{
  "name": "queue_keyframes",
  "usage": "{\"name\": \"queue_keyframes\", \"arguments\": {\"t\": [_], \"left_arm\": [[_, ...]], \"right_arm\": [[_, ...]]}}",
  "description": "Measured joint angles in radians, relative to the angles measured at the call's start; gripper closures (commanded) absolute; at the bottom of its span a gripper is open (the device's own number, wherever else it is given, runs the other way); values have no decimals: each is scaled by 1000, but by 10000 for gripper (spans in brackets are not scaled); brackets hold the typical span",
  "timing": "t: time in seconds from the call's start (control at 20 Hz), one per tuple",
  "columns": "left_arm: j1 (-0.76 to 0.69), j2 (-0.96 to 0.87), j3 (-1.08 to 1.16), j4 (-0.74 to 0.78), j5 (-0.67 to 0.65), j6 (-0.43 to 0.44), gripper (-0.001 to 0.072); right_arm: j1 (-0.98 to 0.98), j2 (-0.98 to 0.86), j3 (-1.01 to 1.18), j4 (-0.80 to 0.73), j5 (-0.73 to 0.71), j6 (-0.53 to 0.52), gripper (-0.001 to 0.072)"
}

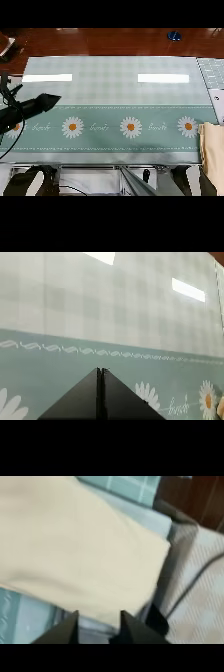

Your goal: Fold the shirts.

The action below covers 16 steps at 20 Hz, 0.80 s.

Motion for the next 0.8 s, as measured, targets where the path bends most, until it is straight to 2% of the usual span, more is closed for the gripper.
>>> {"name": "queue_keyframes", "arguments": {"t": [0.1, 0.2, 0.35, 0.5, 0.65, 0.8], "left_arm": [[0, -49, 80, 0, 31, 1, 689], [-3, -131, 219, -1, 24, 20, 690], [-48, -275, 452, 12, -36, 46, 692], [-199, -362, 570, 215, -56, 5, 690], [-349, -407, 526, 541, -4, -147, 690], [-402, -444, 471, 749, 61, -299, 690]], "right_arm": [[3, -33, 76, 185, -137, -23, 688], [63, -89, 153, 444, -267, -74, 688], [330, -190, 236, 676, -408, -142, 687], [718, -311, 262, 632, -452, -177, 689], [1053, -447, 254, 406, -455, -121, 688], [1217, -559, 242, 237, -451, -56, 688]]}}
